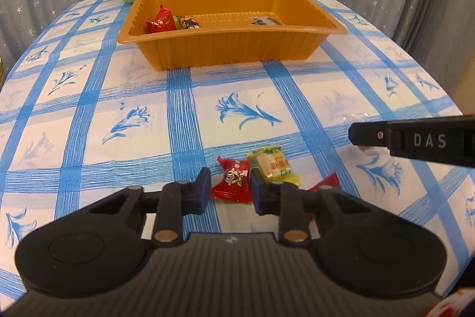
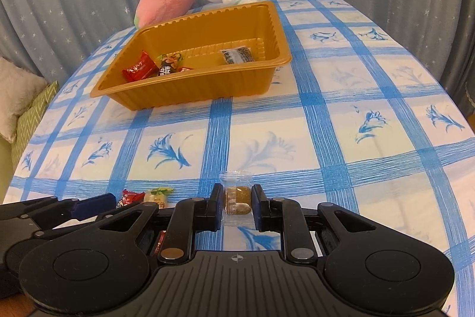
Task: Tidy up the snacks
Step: 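Carry both candies over the orange tray and release them inside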
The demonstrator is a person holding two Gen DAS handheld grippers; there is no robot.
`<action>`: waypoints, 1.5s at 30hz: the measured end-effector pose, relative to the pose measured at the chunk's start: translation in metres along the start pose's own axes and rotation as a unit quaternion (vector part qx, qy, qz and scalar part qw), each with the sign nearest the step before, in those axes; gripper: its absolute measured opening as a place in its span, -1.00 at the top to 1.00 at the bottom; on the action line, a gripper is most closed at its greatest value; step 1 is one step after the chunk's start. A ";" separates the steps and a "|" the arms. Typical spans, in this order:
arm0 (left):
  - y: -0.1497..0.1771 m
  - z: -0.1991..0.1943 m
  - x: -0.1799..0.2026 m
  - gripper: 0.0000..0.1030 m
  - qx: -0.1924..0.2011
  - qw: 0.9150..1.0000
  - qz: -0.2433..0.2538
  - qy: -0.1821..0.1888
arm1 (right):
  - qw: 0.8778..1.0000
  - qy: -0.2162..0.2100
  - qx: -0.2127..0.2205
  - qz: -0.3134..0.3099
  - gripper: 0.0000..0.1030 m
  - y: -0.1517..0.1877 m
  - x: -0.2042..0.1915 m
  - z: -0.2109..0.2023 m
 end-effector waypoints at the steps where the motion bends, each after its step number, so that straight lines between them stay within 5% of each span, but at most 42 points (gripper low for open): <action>1: 0.000 0.000 0.000 0.55 0.000 1.000 0.003 -0.001 | 1.000 0.000 0.000 0.000 0.61 0.000 0.000 0.000; 45: -0.052 -0.059 0.006 0.59 0.056 0.998 -0.012 0.015 | 0.999 0.003 0.036 -0.017 0.61 -0.020 -0.012 -0.045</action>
Point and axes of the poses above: each gripper's, at about its wrist camera, not at the fingertips, and z roughly the way its jaws point, x to its right, y to its underside, the point moved 5 cm from there along z, roughly the way its jaws point, and after that the axes turned 4 degrees about y, right-handed, at the moved point
